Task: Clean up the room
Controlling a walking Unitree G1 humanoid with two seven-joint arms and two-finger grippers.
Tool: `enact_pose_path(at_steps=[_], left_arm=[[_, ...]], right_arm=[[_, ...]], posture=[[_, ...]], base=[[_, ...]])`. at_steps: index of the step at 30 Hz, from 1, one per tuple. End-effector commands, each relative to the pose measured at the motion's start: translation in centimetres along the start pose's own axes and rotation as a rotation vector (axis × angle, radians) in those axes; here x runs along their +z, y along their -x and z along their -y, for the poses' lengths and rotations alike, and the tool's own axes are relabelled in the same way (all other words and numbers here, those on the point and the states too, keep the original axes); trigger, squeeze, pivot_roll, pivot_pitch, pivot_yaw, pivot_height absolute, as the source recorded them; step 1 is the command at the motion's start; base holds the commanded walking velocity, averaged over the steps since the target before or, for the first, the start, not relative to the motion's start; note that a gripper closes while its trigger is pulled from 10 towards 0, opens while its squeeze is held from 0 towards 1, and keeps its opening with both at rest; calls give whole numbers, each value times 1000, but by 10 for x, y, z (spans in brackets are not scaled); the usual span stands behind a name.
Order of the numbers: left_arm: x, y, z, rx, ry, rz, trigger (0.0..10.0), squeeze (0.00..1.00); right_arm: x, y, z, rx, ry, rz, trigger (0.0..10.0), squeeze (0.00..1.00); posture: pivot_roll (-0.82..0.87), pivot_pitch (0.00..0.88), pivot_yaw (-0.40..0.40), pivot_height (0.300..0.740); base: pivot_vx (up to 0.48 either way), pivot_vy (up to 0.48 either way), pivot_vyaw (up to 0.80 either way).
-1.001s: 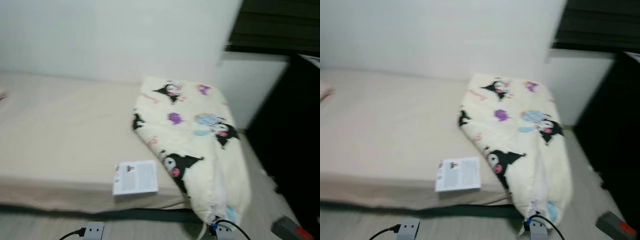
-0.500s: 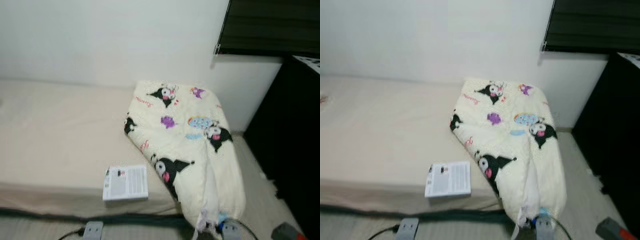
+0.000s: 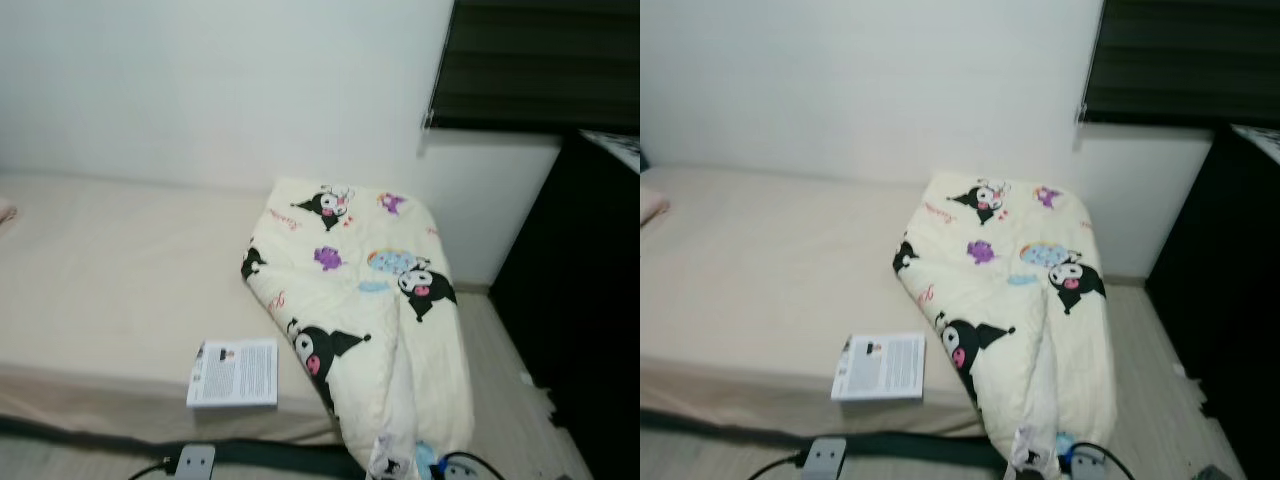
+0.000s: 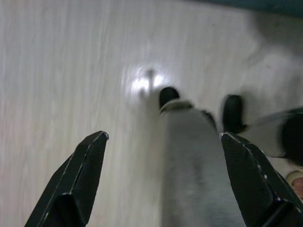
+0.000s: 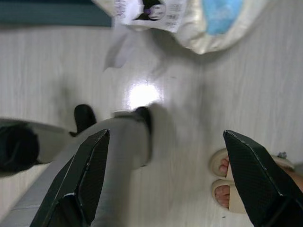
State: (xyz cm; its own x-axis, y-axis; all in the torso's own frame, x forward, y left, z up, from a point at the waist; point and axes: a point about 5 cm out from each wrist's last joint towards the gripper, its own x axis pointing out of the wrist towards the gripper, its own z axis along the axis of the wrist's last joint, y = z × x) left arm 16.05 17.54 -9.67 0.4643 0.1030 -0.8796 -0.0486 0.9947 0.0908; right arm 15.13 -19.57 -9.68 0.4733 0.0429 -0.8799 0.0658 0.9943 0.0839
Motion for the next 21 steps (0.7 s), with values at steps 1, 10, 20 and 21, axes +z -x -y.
enact_pose_path(at_steps=[1,10,20,21], left_arm=[[-1,0,2,7,11,-1,10000,0],[1,0,1,14,-2,14,10000,0],[27,0,-20,18,107,166,10000,0],[38,1,-29,32,120,206,10000,0]], right_arm=[[6,0,3,-15,13,15,10000,0],[8,-3,-11,-1,12,16,10000,0],[11,-3,-11,-4,-4,35,10000,0],[14,-3,-9,-8,-12,48,10000,0]], posture=[[-34,0,-69,740],[-34,0,-62,740],[-36,0,-62,740],[-36,0,-62,740]], base=[[0,0,0],[0,0,0],[413,0,0],[480,0,0]])
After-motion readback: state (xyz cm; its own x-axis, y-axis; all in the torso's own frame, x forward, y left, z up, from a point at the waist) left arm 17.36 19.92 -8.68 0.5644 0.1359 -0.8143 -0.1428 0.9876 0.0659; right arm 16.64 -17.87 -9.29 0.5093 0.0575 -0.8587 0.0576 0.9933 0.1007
